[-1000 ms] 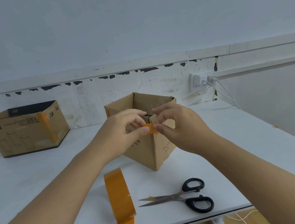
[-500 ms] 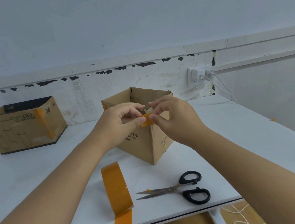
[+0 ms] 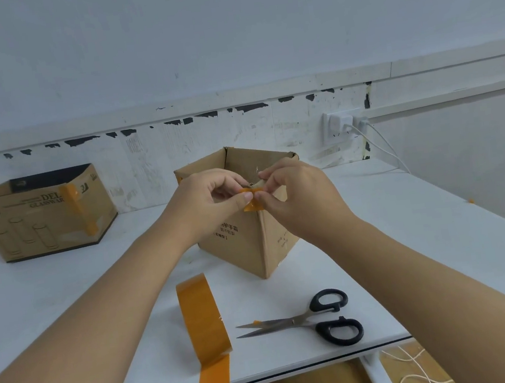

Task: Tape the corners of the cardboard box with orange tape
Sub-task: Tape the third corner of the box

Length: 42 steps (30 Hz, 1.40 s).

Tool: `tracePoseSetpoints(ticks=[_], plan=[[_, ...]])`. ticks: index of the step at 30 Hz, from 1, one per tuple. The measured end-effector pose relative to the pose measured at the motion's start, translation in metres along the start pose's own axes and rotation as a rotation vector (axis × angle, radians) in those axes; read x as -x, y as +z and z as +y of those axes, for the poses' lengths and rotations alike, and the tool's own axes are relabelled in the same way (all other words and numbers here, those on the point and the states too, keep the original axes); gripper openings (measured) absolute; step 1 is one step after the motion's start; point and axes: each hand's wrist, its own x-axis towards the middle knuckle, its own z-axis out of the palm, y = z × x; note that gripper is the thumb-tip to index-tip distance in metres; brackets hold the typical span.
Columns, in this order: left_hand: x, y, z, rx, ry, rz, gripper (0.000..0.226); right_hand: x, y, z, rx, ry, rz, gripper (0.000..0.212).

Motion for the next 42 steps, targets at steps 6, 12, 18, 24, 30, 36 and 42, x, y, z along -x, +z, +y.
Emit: tracePoseSetpoints(ticks=[6,12,18,24,30,36,42], plan=[[0.000,-0.001,-0.001,0.069,0.023,-0.003,0.010,-0.003,-0.003,0.002,0.007,-0.020,-0.014,0.015],[-0.003,-0.002,-0.006,0.134,-0.034,-0.012,0.032,-0.003,-0.003,0.004,-0.026,-0.006,0.008,0.012],[-0.002,0.000,-0.007,0.131,0.010,-0.012,0.026,-0.006,-0.008,0.007,-0.050,-0.016,-0.039,0.021],[0.001,0.001,-0.006,0.125,0.050,0.000,0.025,-0.008,-0.012,0.005,-0.036,-0.016,-0.065,0.015],[0.003,0.004,-0.006,0.164,0.075,0.015,0.021,-0.006,-0.012,0.004,-0.036,-0.024,-0.045,0.015],[0.000,0.005,-0.008,0.160,0.074,0.030,0.018,-0.010,-0.010,0.005,-0.065,-0.024,-0.036,0.012],[-0.008,0.000,-0.008,0.122,0.065,-0.021,0.023,-0.016,-0.012,0.003,-0.063,-0.042,-0.059,0.009]])
